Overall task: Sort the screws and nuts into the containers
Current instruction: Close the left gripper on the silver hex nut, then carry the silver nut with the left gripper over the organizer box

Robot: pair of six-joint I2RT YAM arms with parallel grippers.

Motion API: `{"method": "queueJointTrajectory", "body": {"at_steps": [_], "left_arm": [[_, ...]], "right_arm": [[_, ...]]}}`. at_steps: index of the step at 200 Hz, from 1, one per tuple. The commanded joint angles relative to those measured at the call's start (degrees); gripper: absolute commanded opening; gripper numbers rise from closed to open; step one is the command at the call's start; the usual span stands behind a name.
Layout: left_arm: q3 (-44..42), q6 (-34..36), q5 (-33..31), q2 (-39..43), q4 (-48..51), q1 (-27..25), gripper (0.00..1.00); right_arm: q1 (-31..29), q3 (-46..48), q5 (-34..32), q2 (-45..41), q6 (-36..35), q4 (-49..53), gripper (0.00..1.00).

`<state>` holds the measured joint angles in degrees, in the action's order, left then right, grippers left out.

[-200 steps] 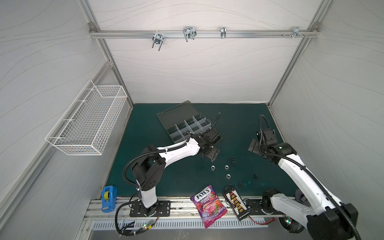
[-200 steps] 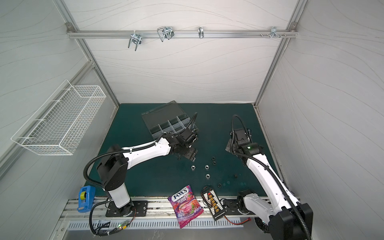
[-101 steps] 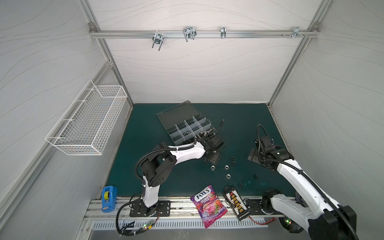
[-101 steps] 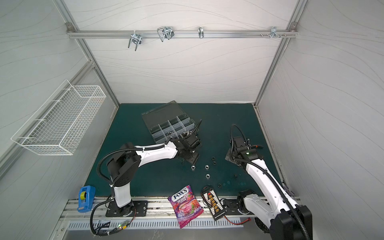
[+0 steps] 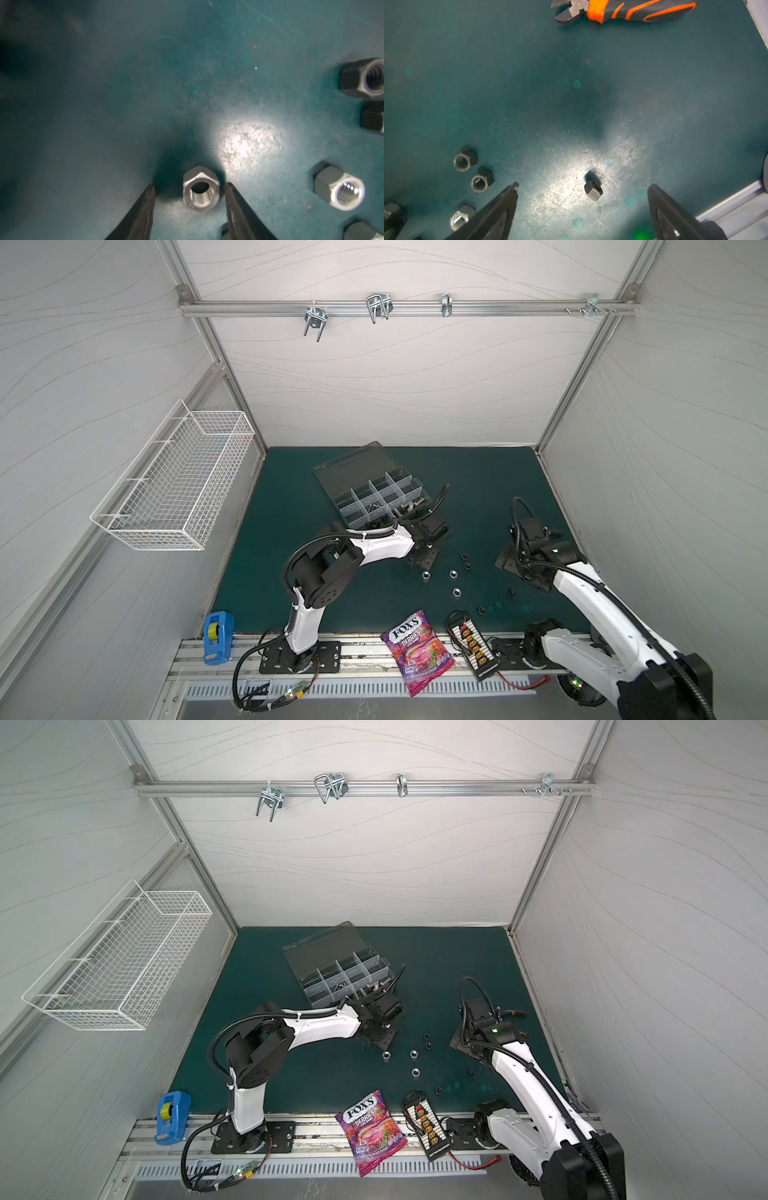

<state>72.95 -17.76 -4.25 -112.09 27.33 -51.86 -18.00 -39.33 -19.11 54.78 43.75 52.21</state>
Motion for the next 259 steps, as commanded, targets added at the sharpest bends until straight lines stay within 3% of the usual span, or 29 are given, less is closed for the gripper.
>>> {"method": "queueJointTrajectory", "body": {"at_steps": [1, 63, 76, 123, 216, 259], "left_arm": [[1.42, -0.18, 0.55, -2.25, -0.79, -0.04, 0.49], [2.20, 0.16, 1.50, -3.44, 0.27, -0.02, 0.42], [2.39, 0.18, 1.47, -3.61, 0.61, -0.01, 0.36], [2.11, 0.00, 1.18, -3.21, 1.24, 0.00, 0.27], [1.94, -0.09, 1.52, -2.12, 2.24, 0.00, 0.24], [2.02, -0.14, 1.57, -1.77, 2.56, 0.00, 0.18]], "right_arm": [[-0.43, 0.05, 0.13, 0.01, 1.48, 2.16, 0.99], [-1.23, -0.81, 0.55, 1.33, 1.37, 1.48, 0.99], [-1.36, -0.80, 0.57, 1.66, 1.51, 1.39, 0.99], [-2.28, -1.14, 0.50, 1.73, 2.04, 1.28, 0.99], [-3.24, -2.17, -0.31, 1.94, 2.40, 1.50, 0.99], [-3.26, -2.50, -0.66, 1.82, 2.40, 1.78, 0.99]]}}
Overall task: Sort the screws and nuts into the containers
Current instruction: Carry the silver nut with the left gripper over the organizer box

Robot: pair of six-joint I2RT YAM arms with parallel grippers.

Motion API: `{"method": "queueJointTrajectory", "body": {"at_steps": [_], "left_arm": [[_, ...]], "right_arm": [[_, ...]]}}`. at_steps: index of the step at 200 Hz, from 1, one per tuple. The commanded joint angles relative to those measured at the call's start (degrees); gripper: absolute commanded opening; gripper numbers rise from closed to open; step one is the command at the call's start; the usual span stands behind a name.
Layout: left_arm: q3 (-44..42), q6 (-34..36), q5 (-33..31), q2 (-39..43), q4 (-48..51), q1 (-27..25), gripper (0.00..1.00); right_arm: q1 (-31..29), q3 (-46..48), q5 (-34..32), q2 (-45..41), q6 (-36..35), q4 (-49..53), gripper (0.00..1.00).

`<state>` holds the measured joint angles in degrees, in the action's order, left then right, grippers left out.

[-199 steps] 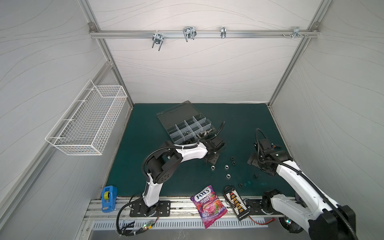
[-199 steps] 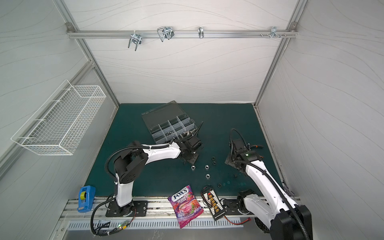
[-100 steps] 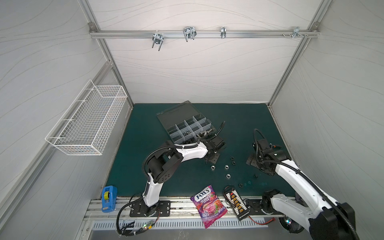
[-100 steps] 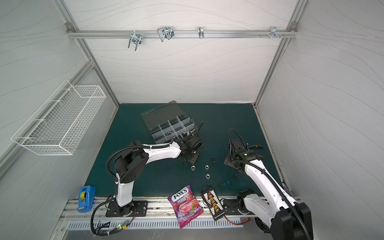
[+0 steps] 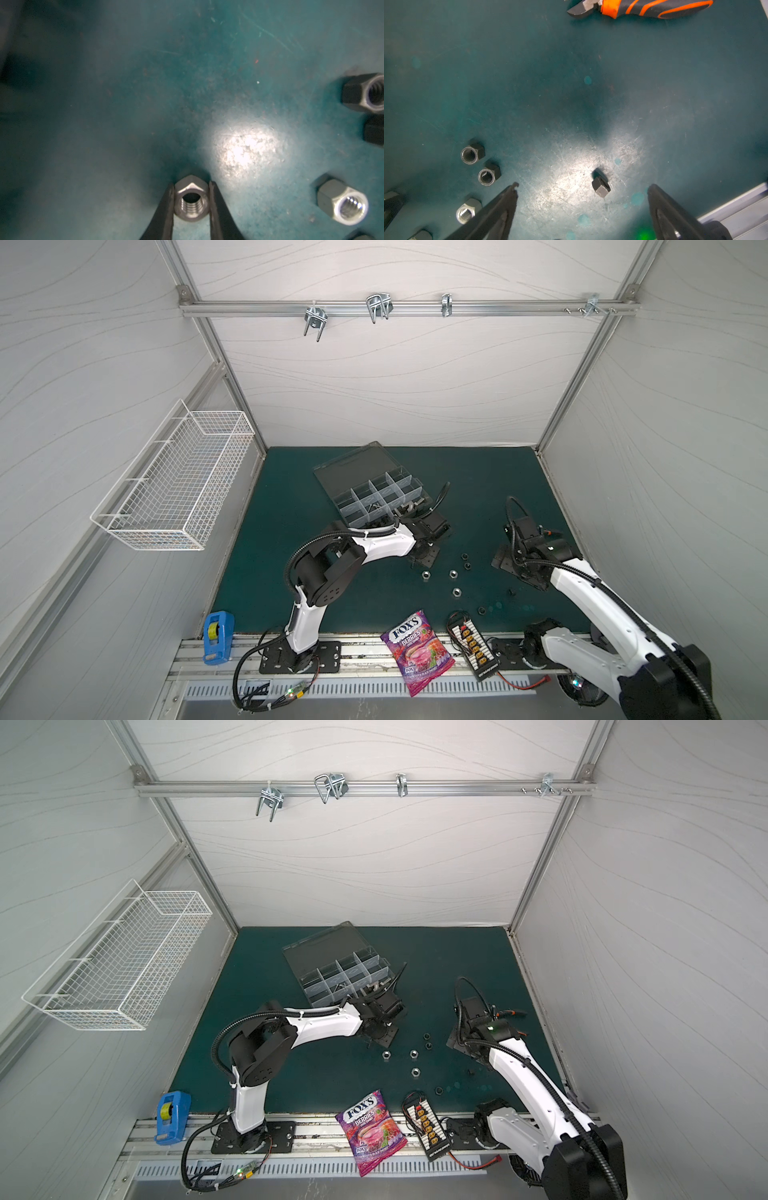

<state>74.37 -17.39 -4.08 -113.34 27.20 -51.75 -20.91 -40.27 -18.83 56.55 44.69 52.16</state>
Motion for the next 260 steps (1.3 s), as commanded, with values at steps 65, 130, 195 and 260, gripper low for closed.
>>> {"method": "queueJointTrajectory", "body": {"at_steps": [65, 130, 195, 260], "left_arm": [[1.55, -0.02, -1.00, 3.13, 3.87, -0.03, 0.06], [1.51, -0.49, -1.12, 8.77, 4.19, 4.40, 0.03], [-0.23, -0.76, -2.78, 14.82, 4.84, 15.33, 0.03], [0.52, 0.27, -5.20, 16.23, 7.66, 27.53, 0.03]], "right_arm": [[-0.42, -2.10, -1.39, -0.39, 1.12, 2.15, 0.99], [-0.70, -2.40, -1.47, -0.61, 0.96, 2.15, 0.99], [-1.07, -2.66, -1.48, -0.22, 0.80, 1.91, 0.99], [-1.78, -3.14, -1.39, 1.00, 0.44, 1.54, 0.99]]}}
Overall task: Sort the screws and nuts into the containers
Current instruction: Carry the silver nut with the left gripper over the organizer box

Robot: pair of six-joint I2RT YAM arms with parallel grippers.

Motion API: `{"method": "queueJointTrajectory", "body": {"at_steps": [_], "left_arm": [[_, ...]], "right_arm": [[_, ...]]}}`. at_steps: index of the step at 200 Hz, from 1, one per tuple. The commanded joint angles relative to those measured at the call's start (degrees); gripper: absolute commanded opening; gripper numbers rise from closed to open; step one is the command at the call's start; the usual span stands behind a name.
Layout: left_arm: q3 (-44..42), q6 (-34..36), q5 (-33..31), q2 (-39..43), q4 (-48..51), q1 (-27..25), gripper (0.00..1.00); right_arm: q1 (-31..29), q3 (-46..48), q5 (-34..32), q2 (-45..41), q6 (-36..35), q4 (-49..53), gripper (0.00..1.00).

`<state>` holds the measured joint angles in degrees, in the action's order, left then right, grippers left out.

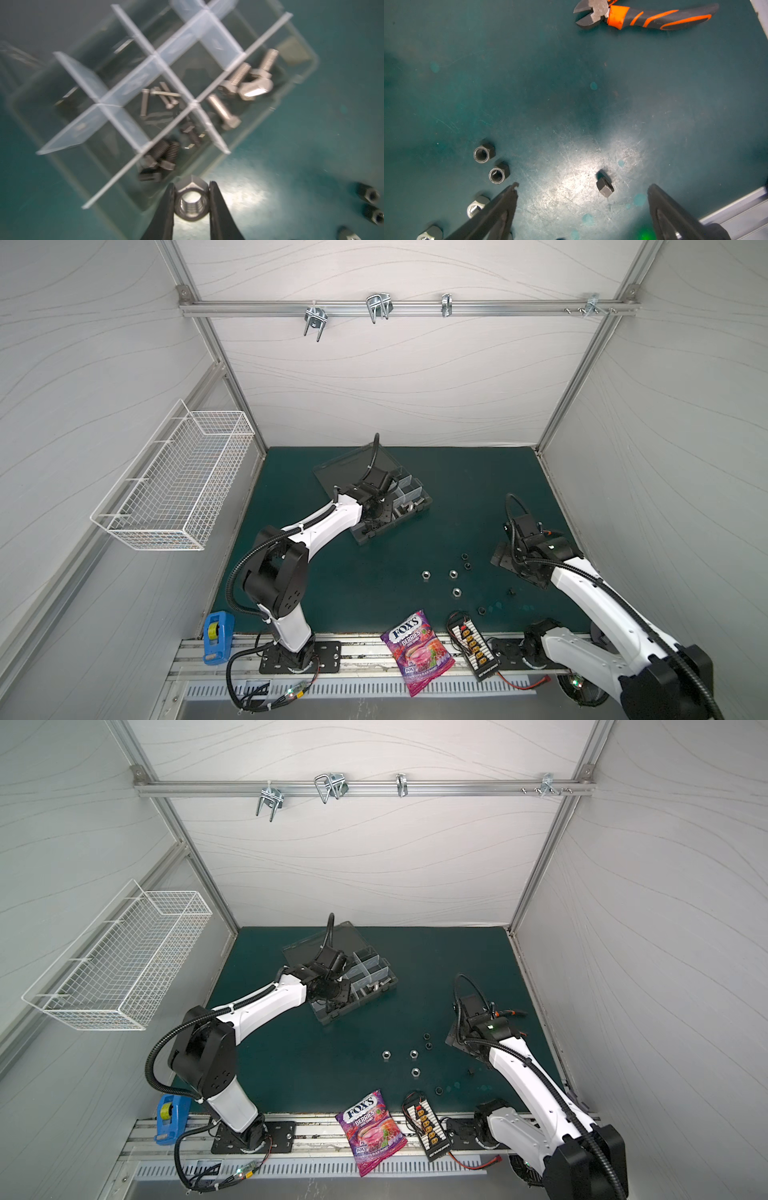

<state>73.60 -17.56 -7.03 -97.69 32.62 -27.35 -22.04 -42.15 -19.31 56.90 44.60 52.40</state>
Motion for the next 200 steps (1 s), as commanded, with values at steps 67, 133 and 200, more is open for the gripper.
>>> {"method": "queueJointTrajectory", "body": {"at_steps": [67, 133, 200], "left_arm": [[2.92, 1.76, -3.29, -2.65, 3.79, 8.59, 0.03], [2.76, 1.57, -1.77, -5.16, 2.87, 10.74, 0.04], [2.76, 1.12, -2.55, -5.65, 3.05, 11.18, 0.40]], "right_arm": [[-1.25, -1.96, -1.17, 1.05, 0.44, 1.34, 0.99], [-1.42, -2.06, -1.43, 0.93, 0.83, 1.63, 0.99], [-1.44, -2.83, -1.74, 1.10, 0.65, 1.89, 0.99]]}}
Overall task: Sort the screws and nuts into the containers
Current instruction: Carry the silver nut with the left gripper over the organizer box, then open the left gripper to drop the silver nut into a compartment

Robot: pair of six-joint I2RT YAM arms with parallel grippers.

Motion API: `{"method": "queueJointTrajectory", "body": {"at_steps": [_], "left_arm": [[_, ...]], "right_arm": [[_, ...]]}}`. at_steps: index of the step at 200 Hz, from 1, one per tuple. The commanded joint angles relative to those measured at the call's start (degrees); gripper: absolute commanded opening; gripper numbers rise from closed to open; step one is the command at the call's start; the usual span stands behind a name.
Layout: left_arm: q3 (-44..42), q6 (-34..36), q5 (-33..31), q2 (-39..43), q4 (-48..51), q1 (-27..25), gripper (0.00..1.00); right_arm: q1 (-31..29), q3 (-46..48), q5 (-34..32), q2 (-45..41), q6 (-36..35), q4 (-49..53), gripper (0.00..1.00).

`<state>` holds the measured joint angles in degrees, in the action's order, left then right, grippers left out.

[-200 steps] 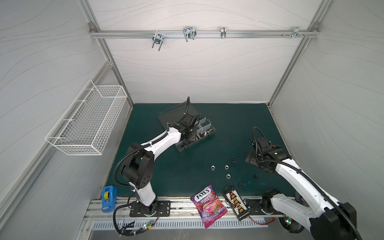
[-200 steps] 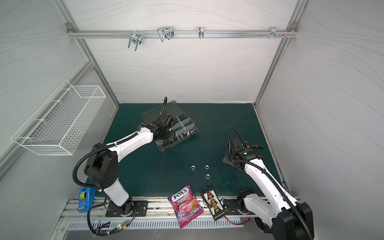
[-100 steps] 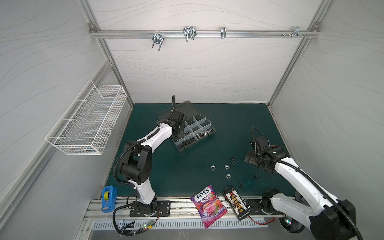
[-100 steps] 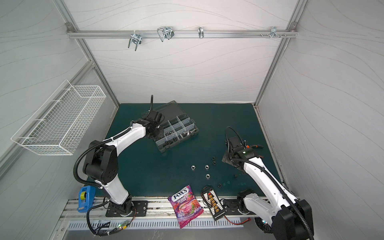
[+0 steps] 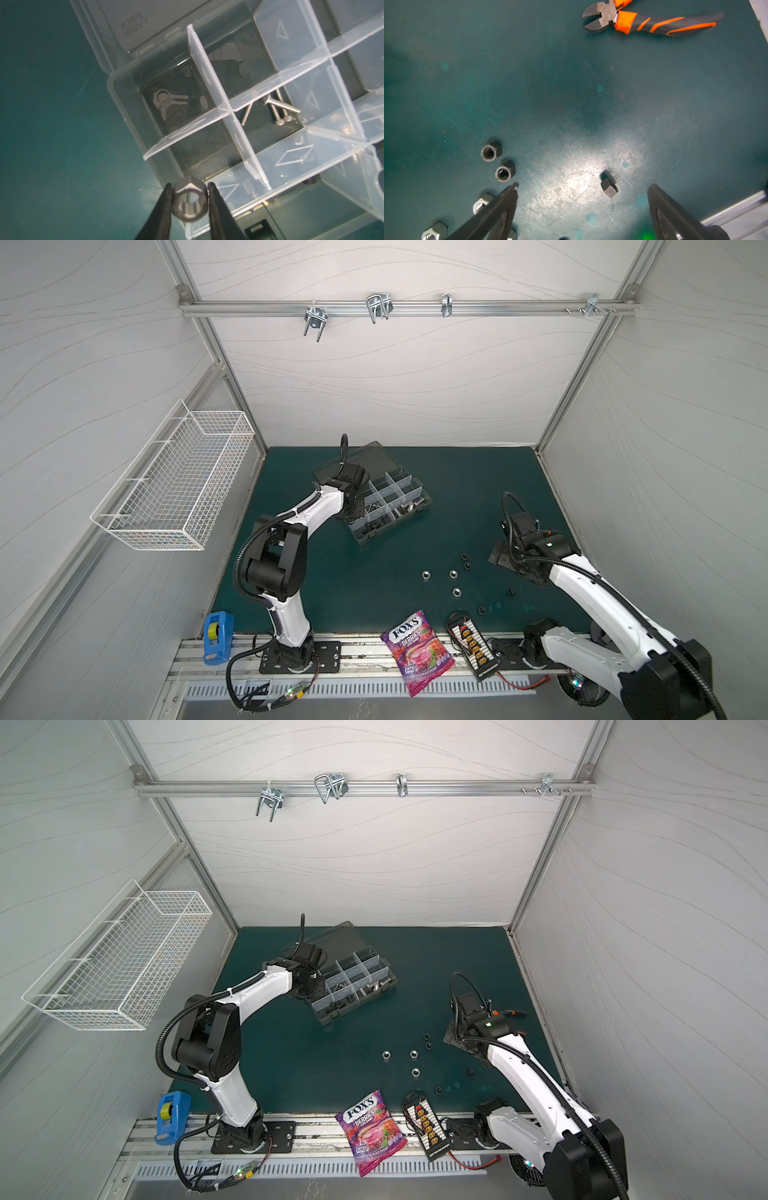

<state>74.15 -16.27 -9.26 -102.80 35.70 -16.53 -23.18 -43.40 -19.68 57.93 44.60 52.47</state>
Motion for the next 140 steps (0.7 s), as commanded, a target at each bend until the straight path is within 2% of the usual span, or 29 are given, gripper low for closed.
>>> {"method": "queueJointTrajectory", "body": {"at_steps": [1, 52, 88, 120, 140], "left_arm": [[2.22, -0.16, -0.32, -0.50, -0.03, 0.36, 0.40], [1.89, -0.65, 0.53, 1.49, -0.16, 0.36, 0.42], [-0.22, -2.38, 5.23, 5.21, -1.83, -0.14, 0.44], [-3.01, -5.37, 9.18, 8.52, -4.35, -3.12, 0.53], [-4.87, -5.95, 9.11, 10.25, -5.33, -7.50, 0.58]], "right_arm": [[-0.29, -1.59, -1.39, 0.08, 0.61, 1.83, 0.99], [-0.43, -1.56, -1.59, -0.25, 0.23, 1.96, 0.99], [-0.38, -1.52, -2.38, -0.28, 0.44, 2.29, 0.99], [-0.38, -1.52, -2.45, -0.10, 0.52, 2.29, 0.99], [-0.38, -1.41, -2.47, -0.06, 0.59, 2.29, 0.99]]}}
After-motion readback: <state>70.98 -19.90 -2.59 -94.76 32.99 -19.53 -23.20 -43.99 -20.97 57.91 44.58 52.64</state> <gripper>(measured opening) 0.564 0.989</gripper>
